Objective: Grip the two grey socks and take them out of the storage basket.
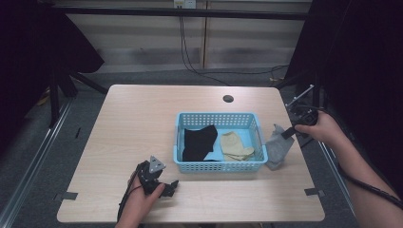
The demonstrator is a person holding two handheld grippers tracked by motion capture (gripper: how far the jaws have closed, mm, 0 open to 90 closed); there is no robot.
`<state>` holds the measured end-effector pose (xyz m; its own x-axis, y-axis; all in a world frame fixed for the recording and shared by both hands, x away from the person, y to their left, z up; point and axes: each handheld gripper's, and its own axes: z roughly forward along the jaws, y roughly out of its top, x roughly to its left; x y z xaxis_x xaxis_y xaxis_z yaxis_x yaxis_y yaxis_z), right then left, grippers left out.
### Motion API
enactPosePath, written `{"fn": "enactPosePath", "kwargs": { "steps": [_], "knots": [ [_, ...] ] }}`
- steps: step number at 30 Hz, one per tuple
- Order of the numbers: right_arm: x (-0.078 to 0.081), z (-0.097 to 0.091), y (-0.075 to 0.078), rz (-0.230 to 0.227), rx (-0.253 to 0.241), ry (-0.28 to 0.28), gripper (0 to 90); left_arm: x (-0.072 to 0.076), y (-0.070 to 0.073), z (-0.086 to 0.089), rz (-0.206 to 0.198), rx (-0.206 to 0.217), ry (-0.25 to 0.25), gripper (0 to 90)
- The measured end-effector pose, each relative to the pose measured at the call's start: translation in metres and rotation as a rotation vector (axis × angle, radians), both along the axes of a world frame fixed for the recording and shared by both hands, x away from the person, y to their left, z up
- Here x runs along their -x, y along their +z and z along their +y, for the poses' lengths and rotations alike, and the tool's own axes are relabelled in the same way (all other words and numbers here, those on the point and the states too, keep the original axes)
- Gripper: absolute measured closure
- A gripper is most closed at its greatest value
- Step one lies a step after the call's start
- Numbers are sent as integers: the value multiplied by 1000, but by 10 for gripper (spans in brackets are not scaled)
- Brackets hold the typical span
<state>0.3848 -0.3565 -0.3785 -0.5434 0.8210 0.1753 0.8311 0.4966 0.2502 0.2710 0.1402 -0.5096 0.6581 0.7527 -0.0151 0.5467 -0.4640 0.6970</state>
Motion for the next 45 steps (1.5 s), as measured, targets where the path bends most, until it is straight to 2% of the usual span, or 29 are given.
{"fn": "enactPosePath", "kwargs": {
  "steps": [4,8,9,11,14,17,18,20,21,22,24,27,31,32,33,34,35,36,40,42,45],
  "knots": [
    [-6,7,-11,-18,-2,-2,828,0,0,0,0,-1,0,0],
    [-8,11,-12,-35,0,2,812,0,0,0,0,0,0,0],
    [-8,12,-11,-32,-3,-7,793,0,0,0,0,0,0,0],
    [-9,14,-12,-63,-7,-17,718,0,0,0,0,0,0,0],
    [-8,16,-11,-87,-13,-28,606,0,0,0,1,2,1,0],
    [-4,16,-8,-111,-22,-35,535,0,0,0,1,2,0,0],
    [-1,15,-6,-123,-22,-43,483,0,0,0,2,2,1,0],
    [1,15,-5,-128,-23,-46,463,0,0,0,0,0,0,0],
    [3,14,-3,-135,-23,-44,445,0,0,0,0,-1,0,0],
    [7,14,0,-143,-31,-40,390,0,0,0,-1,0,1,0],
    [9,14,1,-146,-35,-40,381,0,0,1,0,-9,-11,0],
    [16,13,4,-169,-71,-37,336,2,0,1,1,-3,-1,0],
    [27,13,2,-193,-69,-28,309,2,0,2,1,-3,-1,0],
    [35,13,-1,-208,-71,-21,303,2,0,2,1,-4,-1,0],
    [35,13,-1,-208,-71,-21,303,2,0,2,1,-4,-1,0],
    [43,13,-7,-209,-89,-20,297,2,0,2,1,-4,-1,0],
    [43,13,-7,-209,-89,-20,297,2,0,2,1,-4,-1,0],
    [52,13,-14,-215,-92,-18,289,2,0,2,1,-3,-2,0],
    [64,16,-24,-222,-79,0,283,1,0,2,1,-9,-3,0],
    [74,19,-31,-217,-97,4,275,1,0,2,1,-10,-2,0],
    [87,22,-43,-228,-63,16,263,1,0,2,1,-9,-2,0]
  ]
}}
